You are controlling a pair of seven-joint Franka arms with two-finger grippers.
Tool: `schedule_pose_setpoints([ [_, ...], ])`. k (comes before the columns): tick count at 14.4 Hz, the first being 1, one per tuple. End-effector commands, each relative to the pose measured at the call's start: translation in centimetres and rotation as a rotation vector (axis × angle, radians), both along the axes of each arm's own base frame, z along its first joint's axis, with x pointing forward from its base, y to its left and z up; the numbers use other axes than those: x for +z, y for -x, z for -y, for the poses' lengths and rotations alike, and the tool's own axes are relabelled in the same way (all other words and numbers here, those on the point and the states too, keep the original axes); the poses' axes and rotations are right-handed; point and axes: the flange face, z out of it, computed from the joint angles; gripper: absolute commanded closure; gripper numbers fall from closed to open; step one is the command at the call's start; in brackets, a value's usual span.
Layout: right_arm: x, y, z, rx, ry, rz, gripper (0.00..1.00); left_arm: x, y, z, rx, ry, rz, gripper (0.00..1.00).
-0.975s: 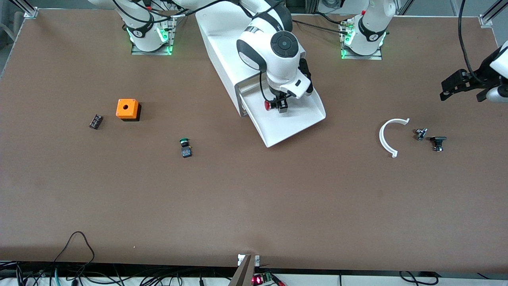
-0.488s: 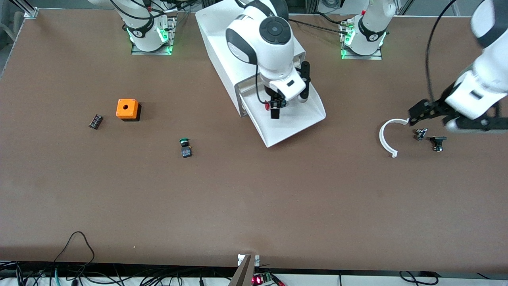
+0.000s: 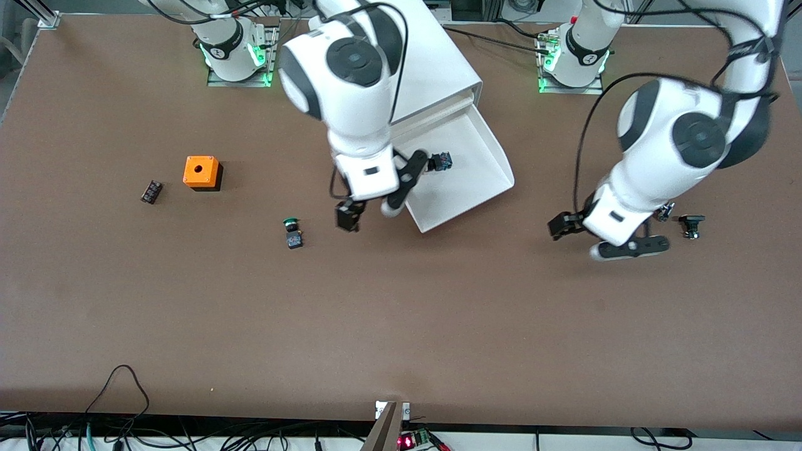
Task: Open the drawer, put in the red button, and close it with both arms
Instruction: 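Raise the right gripper out while the left gripper reaches the drawer front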
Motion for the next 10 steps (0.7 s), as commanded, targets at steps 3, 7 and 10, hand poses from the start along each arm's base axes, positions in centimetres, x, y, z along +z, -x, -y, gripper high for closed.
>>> schedule_pose_setpoints([
  [3,0.4,-3.5,10.5,-0.355,-0.027,-0.012,0.00,-8.0,1.5,7.7,0.121,0.024,0.004,0.00],
  [7,1.4,-3.5,16.7,-0.688,-0.059,-0.010,0.00,-11.0,5.0,9.2,0.108,0.004,-0.032,0.00],
  [10,0.7,-2.1,18.9,-1.032,-0.065,-0.040,0.00,-11.1,8.5,10.7,0.060,-0.007,-0.066,0.00],
])
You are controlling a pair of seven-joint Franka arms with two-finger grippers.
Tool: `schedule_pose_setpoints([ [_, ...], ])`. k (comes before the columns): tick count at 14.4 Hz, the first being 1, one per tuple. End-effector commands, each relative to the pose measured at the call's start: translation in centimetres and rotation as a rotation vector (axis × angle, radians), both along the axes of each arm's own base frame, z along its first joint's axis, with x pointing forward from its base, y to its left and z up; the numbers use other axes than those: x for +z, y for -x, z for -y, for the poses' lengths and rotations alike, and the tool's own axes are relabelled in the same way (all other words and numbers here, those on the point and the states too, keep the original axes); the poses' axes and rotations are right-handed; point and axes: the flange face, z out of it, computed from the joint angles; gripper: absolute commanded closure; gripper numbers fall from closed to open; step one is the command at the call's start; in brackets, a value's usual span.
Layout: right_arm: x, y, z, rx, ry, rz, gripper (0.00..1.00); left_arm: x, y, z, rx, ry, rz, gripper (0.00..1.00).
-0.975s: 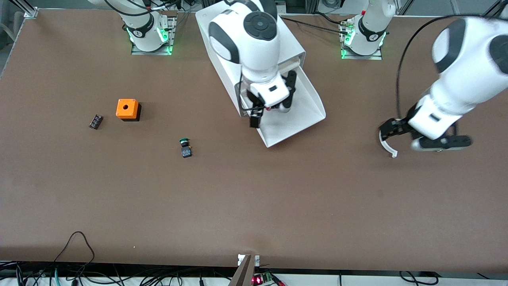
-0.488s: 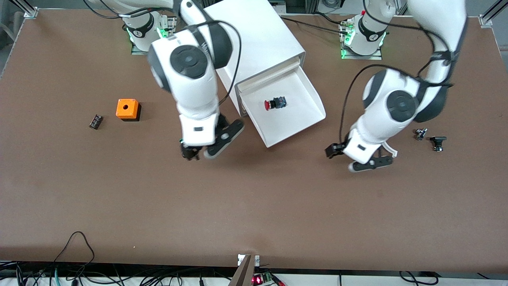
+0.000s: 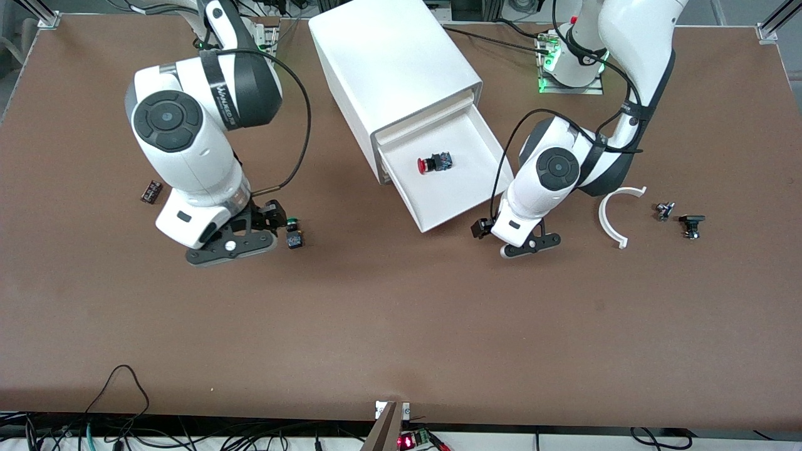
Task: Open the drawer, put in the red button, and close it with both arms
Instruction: 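Push the drawer closed with the left gripper while the right gripper retracts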
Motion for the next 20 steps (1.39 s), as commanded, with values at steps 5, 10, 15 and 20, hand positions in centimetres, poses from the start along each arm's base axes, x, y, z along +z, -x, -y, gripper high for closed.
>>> schedule_pose_setpoints([
  [5,2.0,0.3,17.0,-0.473,-0.010,-0.066,0.00,1.3,8.6,5.2,-0.161,-0.014,-0.029,0.00],
  [10,5.3,1.6,27.8,-0.446,-0.047,-0.042,0.00,1.4,14.1,10.5,-0.293,0.004,-0.051,0.00],
  [15,7.7,2.8,31.5,-0.286,-0.034,-0.039,0.00,1.0,16.2,11.9,-0.336,0.005,-0.067,0.00],
  [20,7.3,6.8,32.9,-0.212,-0.045,-0.063,0.00,1.0,16.7,11.9,-0.346,0.003,-0.068,0.00],
])
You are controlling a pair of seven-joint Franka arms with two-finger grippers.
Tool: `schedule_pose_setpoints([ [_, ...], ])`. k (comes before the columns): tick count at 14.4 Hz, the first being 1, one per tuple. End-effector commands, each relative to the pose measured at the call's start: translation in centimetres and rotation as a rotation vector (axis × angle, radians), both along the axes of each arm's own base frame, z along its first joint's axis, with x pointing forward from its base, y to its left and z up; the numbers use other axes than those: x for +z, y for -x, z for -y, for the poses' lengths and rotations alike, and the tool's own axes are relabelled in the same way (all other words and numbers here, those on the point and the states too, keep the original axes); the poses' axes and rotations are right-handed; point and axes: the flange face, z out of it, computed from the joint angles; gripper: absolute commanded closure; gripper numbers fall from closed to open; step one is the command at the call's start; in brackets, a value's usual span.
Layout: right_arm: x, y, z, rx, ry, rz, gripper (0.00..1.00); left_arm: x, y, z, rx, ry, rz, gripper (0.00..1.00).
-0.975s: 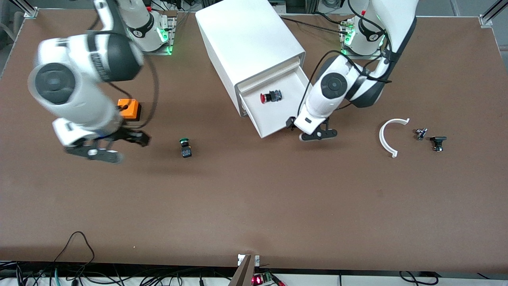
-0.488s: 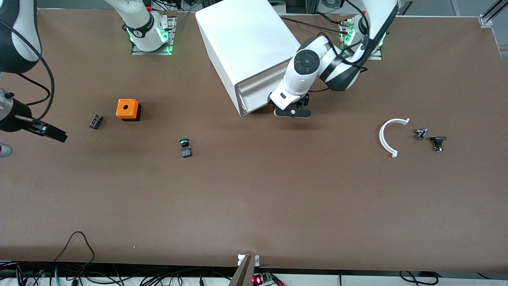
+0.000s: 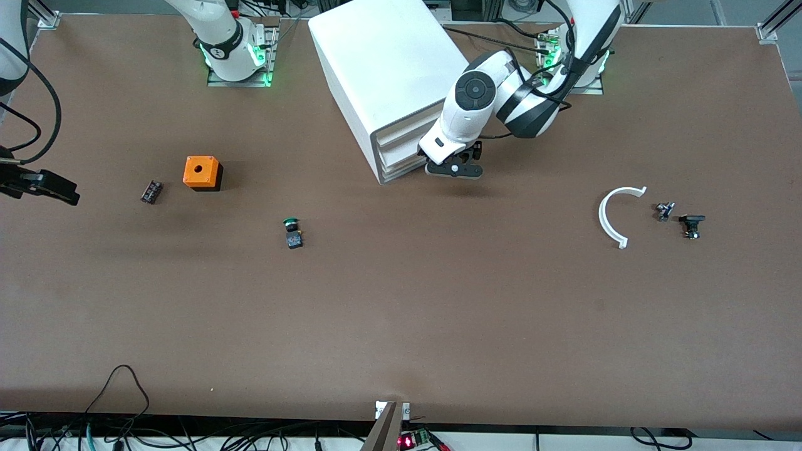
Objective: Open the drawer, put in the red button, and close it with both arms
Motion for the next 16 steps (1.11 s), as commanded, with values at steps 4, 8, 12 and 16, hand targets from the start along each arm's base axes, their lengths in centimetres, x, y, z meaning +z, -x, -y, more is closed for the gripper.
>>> schedule_pose_setpoints([
  [4,0.6,5.2,-0.8,0.029,-0.036,0.037,0.00,6.7,-8.3,-7.7,0.163,0.032,0.168,0.00],
  [8,0.7,4.8,-1.3,0.027,-0.069,0.060,0.00,14.8,-14.8,-18.1,0.266,0.028,0.316,0.00],
  [12,0.9,4.9,-1.5,0.030,-0.074,0.056,0.00,22.6,-17.1,-30.4,0.035,-0.053,0.301,0.00],
  [16,0.8,5.2,-1.3,0.022,-0.077,0.034,0.00,31.0,-15.5,-37.7,0.025,-0.090,0.228,0.00],
])
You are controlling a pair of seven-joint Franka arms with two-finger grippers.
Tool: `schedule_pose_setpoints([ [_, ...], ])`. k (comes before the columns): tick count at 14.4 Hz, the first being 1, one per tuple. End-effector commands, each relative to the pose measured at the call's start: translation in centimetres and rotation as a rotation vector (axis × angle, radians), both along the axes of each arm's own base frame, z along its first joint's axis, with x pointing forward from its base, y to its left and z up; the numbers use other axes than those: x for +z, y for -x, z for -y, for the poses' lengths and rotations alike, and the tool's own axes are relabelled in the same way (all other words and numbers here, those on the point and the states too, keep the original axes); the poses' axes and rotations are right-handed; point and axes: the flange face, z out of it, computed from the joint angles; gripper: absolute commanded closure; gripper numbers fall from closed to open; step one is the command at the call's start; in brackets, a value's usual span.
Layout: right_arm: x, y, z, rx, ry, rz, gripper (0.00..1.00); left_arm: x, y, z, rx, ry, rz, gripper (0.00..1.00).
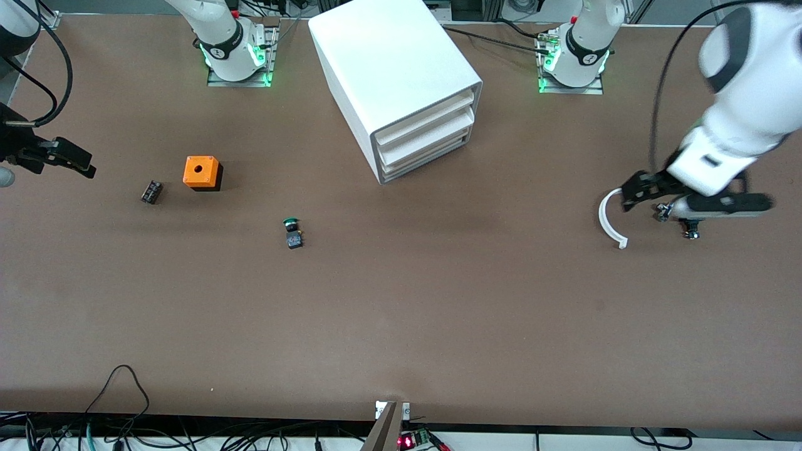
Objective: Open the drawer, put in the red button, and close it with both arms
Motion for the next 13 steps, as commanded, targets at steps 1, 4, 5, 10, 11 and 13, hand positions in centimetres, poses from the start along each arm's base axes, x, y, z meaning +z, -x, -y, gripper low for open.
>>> schedule_pose_setpoints([
  [1,0.3,0.7,0.0,0.012,-0.016,-0.006,0.00,5.0,1.7,-1.8,-0.036,-0.012,-0.043,0.00],
  [4,0.5,0.8,-0.2,0.020,-0.007,-0.007,0.00,5.4,2.5,-3.1,-0.020,-0.012,-0.086,0.00],
  [5,0.6,1.1,-0.4,0.023,-0.008,-0.018,0.00,5.4,2.5,-3.1,-0.019,-0.012,-0.089,0.00],
  [10,1.4,1.3,-0.7,0.021,-0.017,-0.028,0.00,5.2,2.4,-2.5,-0.030,-0.006,-0.094,0.00],
  [11,1.4,1.2,-0.6,0.017,-0.018,-0.026,0.00,5.1,2.3,-2.5,-0.030,-0.004,-0.097,0.00],
  [13,1.6,1.2,-0.7,0.022,-0.018,-0.023,0.00,5.2,2.3,-2.4,-0.028,-0.001,-0.095,0.00],
])
